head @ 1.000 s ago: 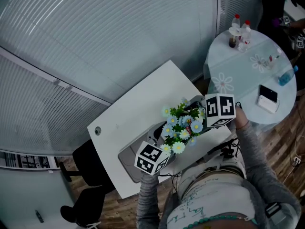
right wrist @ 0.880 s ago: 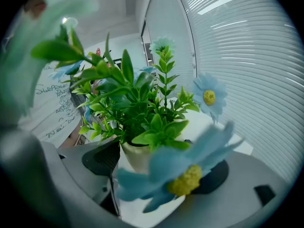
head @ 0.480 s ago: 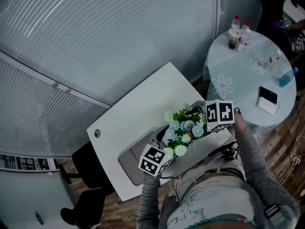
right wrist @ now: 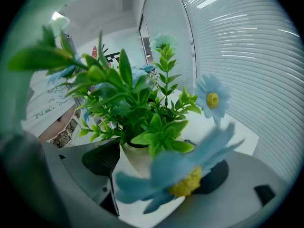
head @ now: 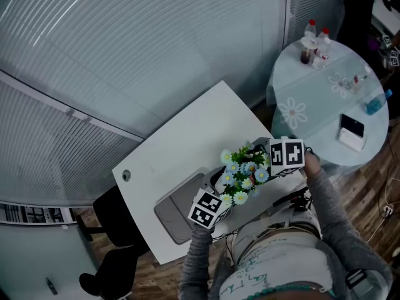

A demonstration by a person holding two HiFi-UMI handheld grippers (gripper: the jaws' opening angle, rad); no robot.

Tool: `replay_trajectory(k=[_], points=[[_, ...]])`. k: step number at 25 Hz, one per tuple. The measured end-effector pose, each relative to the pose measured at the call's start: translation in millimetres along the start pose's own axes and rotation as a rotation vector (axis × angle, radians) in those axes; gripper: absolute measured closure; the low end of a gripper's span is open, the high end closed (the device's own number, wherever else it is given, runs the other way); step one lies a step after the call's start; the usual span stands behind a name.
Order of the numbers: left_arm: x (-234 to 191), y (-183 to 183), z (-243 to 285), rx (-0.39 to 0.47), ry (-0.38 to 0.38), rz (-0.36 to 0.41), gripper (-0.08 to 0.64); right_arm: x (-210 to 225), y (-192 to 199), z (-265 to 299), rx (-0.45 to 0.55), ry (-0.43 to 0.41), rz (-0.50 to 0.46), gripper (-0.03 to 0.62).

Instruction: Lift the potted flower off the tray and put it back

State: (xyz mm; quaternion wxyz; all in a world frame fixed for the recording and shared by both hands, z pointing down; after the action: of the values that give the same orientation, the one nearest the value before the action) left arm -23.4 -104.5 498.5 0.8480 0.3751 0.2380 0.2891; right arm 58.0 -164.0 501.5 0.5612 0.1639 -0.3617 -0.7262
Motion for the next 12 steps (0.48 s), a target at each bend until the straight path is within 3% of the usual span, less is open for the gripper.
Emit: replay_trajectory(k=[12], points=[[-3.2, 24.7, 27.6, -0.026, 0.011, -0.001, 0.118, 5.0, 30.0, 19.9, -0.027, 0.002, 0.001, 0.195]])
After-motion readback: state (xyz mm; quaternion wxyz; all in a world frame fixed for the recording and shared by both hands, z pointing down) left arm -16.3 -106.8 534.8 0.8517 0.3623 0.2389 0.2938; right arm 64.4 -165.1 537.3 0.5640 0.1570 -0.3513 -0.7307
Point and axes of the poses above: the fingertips, and each gripper's own axes: z forward along the fingers, x to its right, y out of its underside, the point moved 5 cm from there along -z, backward along the fingers, and after that the axes turned 1 degree about y, right-handed, at the moved point
